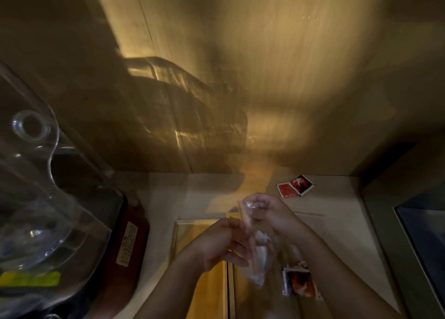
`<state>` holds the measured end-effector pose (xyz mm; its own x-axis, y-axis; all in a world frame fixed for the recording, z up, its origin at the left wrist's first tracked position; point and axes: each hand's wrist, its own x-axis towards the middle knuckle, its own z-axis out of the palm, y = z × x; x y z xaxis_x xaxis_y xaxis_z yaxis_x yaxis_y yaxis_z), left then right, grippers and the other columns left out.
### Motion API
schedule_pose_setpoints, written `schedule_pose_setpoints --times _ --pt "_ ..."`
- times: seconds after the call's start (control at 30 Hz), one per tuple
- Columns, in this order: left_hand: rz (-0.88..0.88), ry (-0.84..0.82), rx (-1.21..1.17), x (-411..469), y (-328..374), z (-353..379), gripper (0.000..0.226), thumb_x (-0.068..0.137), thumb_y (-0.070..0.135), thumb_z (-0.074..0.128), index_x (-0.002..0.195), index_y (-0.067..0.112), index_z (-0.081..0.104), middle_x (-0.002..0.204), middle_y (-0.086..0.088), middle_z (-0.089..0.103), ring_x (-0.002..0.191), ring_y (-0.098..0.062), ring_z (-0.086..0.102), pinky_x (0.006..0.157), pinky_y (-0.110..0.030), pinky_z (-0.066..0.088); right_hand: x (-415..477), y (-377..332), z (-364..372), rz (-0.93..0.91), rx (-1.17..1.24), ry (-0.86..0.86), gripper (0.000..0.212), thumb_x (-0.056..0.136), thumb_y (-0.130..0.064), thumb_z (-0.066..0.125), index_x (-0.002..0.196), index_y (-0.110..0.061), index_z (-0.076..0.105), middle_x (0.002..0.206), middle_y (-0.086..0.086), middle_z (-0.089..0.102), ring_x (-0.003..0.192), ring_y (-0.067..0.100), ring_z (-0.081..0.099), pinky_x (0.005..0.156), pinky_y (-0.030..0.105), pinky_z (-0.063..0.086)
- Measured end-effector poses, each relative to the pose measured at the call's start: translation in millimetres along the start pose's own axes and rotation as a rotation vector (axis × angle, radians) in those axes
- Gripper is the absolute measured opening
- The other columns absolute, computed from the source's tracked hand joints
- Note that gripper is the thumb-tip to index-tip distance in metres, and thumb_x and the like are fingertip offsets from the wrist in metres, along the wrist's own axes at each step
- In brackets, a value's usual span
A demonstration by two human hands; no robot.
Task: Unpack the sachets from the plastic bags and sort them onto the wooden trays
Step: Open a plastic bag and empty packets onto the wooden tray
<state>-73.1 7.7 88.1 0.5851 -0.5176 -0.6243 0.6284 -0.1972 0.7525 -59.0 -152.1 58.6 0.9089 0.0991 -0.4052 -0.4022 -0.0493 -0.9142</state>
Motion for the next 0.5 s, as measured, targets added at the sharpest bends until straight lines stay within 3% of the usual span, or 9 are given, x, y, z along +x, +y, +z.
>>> schedule_pose_setpoints --times 0.13,0.2,0.37,0.5 --pt "0.089 0.080 -0.053 -8 -6 7 0.022 0.091 0.007 0.049 0.074 0.011 0.062 0.063 -0.002 0.065 0.058 -0.011 0.061 0.054 -0.025 0.054 -11 6 4 -0.051 -0.171 0.132 0.025 0.082 -0.014 0.062 0.107 -0.017 0.061 0.097 -0.003 0.058 0.095 0.014 0.056 0.079 0.025 0.045" --pt "0.149 0.125 -0.074 -11 -8 10 0.022 0.090 0.010 0.054 0.070 0.011 0.063 0.062 -0.003 0.064 0.059 -0.011 0.060 0.056 -0.025 0.054 -19 8 6 -0.073 -0.213 0.181 0.032 0.083 -0.021 0.063 0.114 -0.018 0.058 0.102 -0.006 0.056 0.101 0.013 0.054 0.079 0.026 0.045" --pt "0.203 0.260 -0.055 -18 -16 18 0.019 0.085 0.020 0.063 0.067 0.012 0.061 0.057 0.001 0.061 0.054 -0.007 0.055 0.054 -0.021 0.048 -50 7 17 -0.188 -0.196 0.205 0.015 0.084 -0.022 0.062 0.099 -0.018 0.064 0.094 -0.001 0.064 0.088 0.010 0.058 0.074 0.024 0.046" --pt "0.233 0.312 -0.144 -21 -23 27 0.021 0.082 0.022 0.067 0.063 0.017 0.058 0.056 0.003 0.062 0.057 -0.010 0.056 0.057 -0.025 0.045 -75 7 24 -0.191 -0.110 0.037 0.008 0.080 -0.020 0.068 0.085 -0.017 0.062 0.071 -0.002 0.063 0.064 0.010 0.059 0.060 0.027 0.049"
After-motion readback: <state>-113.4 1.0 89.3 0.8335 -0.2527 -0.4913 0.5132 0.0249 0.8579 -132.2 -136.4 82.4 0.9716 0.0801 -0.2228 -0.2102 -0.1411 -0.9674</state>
